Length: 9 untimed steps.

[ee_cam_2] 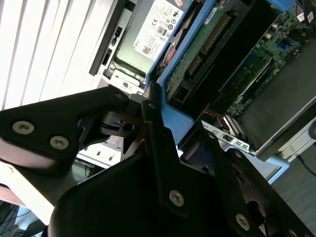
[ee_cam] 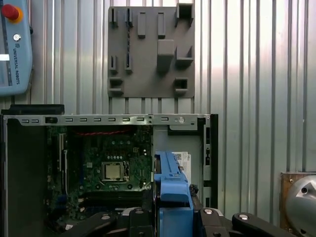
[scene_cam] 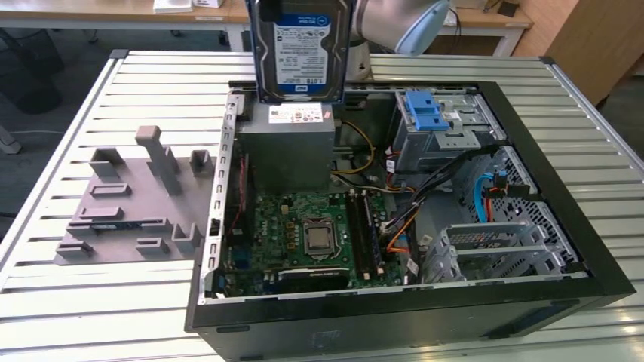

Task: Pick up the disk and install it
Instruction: 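Pick up the disk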

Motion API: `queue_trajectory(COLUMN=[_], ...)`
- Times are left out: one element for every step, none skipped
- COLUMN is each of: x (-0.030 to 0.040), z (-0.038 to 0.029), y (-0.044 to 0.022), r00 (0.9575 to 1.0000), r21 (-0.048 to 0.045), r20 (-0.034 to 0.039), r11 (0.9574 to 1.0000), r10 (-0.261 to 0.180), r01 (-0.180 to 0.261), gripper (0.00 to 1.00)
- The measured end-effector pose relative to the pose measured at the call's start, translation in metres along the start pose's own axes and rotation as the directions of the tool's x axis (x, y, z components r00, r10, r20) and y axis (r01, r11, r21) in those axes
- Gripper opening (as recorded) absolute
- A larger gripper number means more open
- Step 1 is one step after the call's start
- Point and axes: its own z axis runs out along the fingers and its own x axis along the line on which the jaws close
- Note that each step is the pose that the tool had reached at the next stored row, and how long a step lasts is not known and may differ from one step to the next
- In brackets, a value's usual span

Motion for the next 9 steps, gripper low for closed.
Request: queue_trajectory(x=[0.0002, 0.0004, 0.0008, 0.0013, 0.002, 0.0029, 0.0039, 0.005, 0.0061], z=[0.0, 0.0, 0.0, 0.0, 0.0, 0.0001, 0.0001, 0.0001, 0.0001], y=[-0.0023, -0.004, -0.0051, -0.0059, -0.0064, -0.0068, -0.0071, -0.0073, -0.0075], r00=[1.0, 1.0, 1.0, 1.0, 1.0, 1.0, 1.0, 1.0, 1.0], r21=[0.0, 0.0, 0.0, 0.0001, 0.0, 0.0, 0.0001, 0.0, 0.0], r20=[-0.0001, 0.0, 0.0, 0.0001, 0.0001, 0.0001, 0.0001, 0.0, -0.0001], r11=[1.0, 1.0, 1.0, 1.0, 1.0, 1.0, 1.0, 1.0, 1.0], r10=[0.0, 0.0, 0.0, 0.0, 0.0, 0.0, 0.0, 0.0, 0.0], r01=[0.0, 0.0, 0.0, 0.0, 0.0, 0.0, 0.0, 0.0, 0.0], gripper=[0.36, 0.36, 0.36, 0.36, 0.36, 0.36, 0.36, 0.36, 0.36])
